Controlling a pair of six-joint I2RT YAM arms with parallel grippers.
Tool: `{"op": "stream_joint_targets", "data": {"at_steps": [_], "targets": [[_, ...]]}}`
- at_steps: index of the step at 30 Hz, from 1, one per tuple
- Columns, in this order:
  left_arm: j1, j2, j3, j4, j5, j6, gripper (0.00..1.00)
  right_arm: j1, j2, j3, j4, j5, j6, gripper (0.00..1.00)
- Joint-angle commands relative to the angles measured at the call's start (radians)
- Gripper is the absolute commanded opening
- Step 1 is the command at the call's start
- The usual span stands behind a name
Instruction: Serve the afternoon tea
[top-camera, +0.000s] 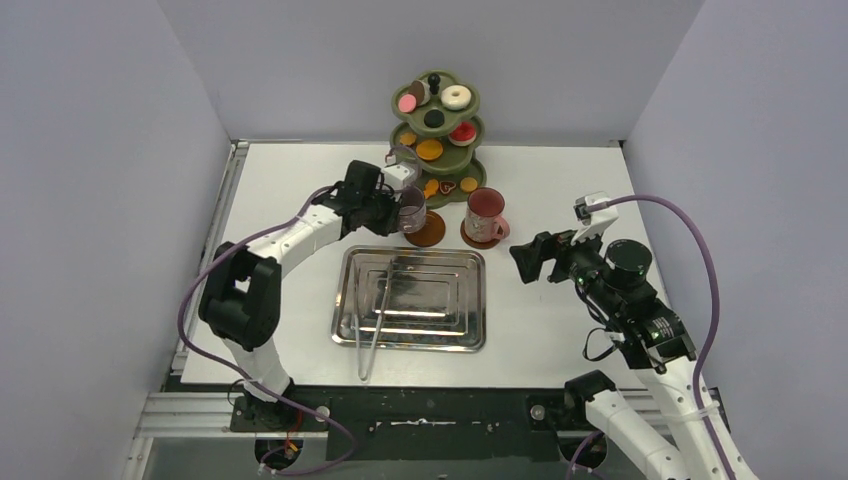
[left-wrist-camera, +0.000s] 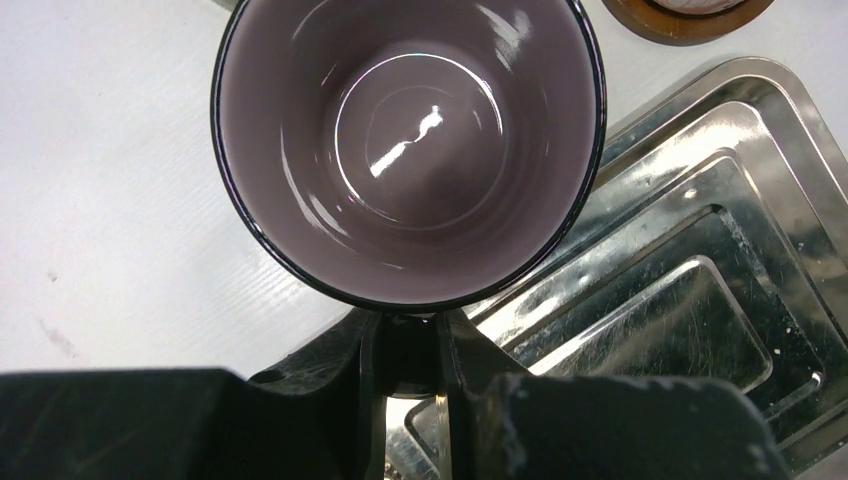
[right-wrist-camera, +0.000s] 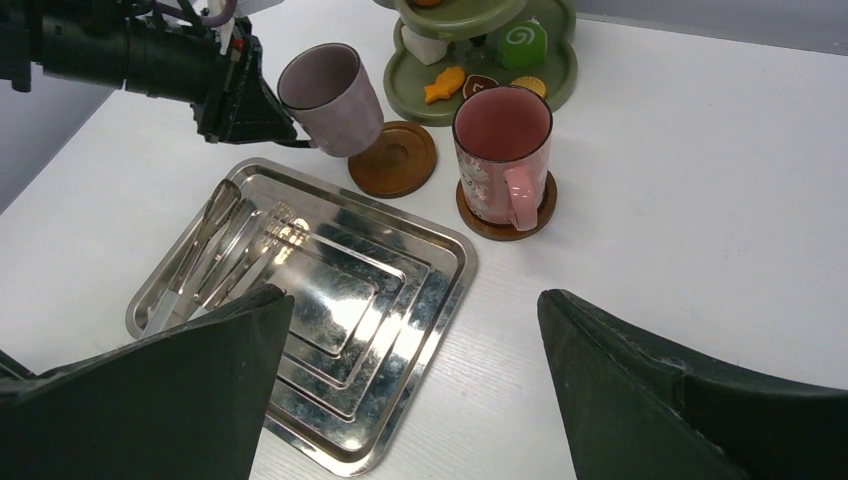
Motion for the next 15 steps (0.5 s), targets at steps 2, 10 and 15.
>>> {"op": "stream_joint_targets", "data": {"at_steps": [2,10,15], "targets": [[-0.032,0.047,0.129,0.073,0.038,0.037,0.00,0.006,-0.024,-0.004,0.030,0.025,-0.011,1.00],[-0.069,0.099,0.146,0.101,0.030,0.027,0.00,0.006,-0.016,-0.004,0.026,0.032,-0.010,1.00],[-0.082,0.137,0.166,0.099,0.012,0.023,0.00,0.006,-0.020,-0.008,0.026,0.035,-0.010,1.00]]}}
